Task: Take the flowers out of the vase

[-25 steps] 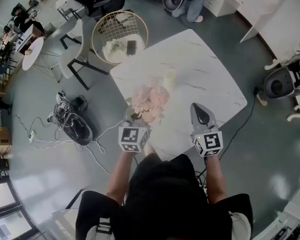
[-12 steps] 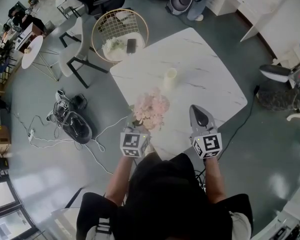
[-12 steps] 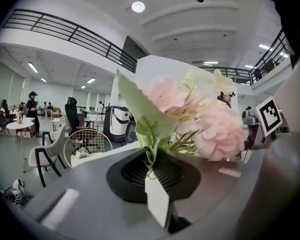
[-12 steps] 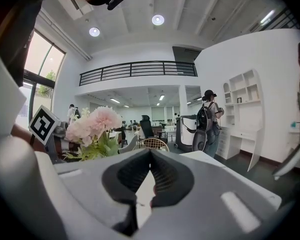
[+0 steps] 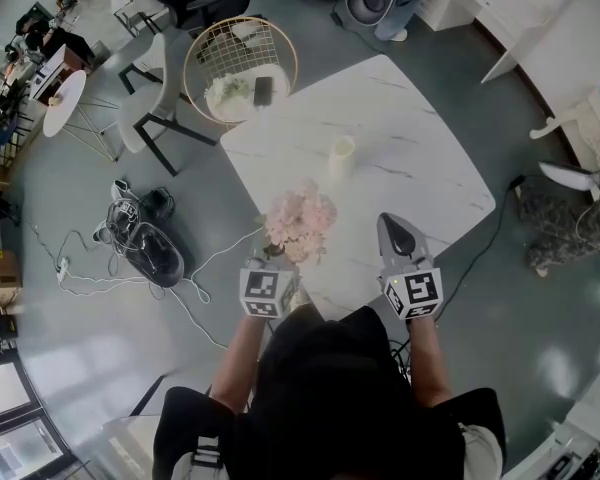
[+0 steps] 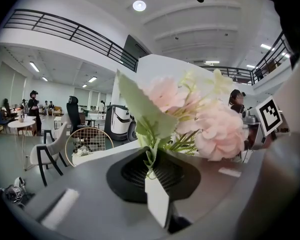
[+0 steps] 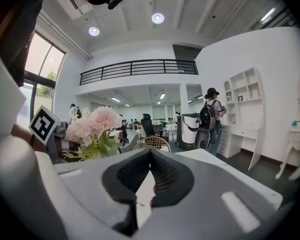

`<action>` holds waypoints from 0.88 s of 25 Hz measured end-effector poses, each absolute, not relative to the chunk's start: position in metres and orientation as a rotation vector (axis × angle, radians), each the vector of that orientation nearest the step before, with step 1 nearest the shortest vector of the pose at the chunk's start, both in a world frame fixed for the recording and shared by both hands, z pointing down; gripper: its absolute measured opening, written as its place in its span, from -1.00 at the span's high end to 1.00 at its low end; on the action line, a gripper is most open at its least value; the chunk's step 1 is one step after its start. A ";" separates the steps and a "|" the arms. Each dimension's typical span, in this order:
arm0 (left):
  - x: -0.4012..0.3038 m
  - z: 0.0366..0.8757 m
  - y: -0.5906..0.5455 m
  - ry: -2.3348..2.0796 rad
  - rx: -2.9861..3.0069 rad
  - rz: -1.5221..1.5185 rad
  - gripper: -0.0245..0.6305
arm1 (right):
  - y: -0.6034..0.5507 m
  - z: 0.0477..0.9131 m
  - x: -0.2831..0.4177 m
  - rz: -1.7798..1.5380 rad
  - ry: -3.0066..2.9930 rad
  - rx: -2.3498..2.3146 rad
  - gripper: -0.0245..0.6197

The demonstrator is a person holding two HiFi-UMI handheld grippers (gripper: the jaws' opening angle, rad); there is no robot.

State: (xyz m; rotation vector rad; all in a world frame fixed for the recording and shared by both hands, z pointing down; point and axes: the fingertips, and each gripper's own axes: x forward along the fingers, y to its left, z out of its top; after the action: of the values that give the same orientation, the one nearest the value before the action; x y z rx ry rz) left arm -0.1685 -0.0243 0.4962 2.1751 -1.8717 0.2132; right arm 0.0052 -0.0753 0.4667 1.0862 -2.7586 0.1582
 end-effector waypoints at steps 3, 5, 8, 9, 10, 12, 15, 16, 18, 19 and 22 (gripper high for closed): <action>-0.168 0.493 -0.026 -1.877 2.183 0.203 0.86 | -0.072 0.467 0.004 0.156 -2.756 1.076 0.91; -0.166 0.489 -0.028 -1.885 2.196 0.198 0.85 | -0.072 0.468 0.006 0.157 -2.756 1.074 0.91; -0.164 0.484 -0.030 -1.893 2.210 0.196 0.85 | -0.072 0.467 0.009 0.157 -2.754 1.080 0.91; -0.163 0.485 -0.030 -1.889 2.207 0.196 0.86 | -0.072 0.467 0.010 0.157 -2.754 1.082 0.91; -0.163 0.487 -0.029 -1.883 2.201 0.196 0.85 | -0.072 0.467 0.010 0.157 -2.754 1.084 0.91; -0.163 0.489 -0.028 -1.878 2.197 0.196 0.85 | -0.071 0.467 0.010 0.155 -2.754 1.085 0.91; -0.162 0.489 -0.028 -1.877 2.204 0.198 0.86 | -0.070 0.469 0.011 0.157 -2.755 1.085 0.91; -0.161 0.489 -0.029 -1.874 2.205 0.200 0.86 | -0.070 0.469 0.011 0.157 -2.755 1.084 0.91; -0.159 0.488 -0.029 -1.871 2.204 0.202 0.85 | -0.070 0.469 0.012 0.156 -2.755 1.081 0.91; -0.159 0.488 -0.029 -1.872 2.201 0.202 0.86 | -0.070 0.468 0.013 0.156 -2.755 1.081 0.91; -0.160 0.484 -0.030 -1.883 2.204 0.194 0.85 | -0.071 0.467 0.012 0.154 -2.754 1.081 0.91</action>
State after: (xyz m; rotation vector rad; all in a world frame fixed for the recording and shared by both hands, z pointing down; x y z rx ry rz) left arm -0.1600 -0.0300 0.4841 2.2043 -1.8828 0.1939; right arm 0.0124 -0.0706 0.4675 1.0806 -2.7545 0.1542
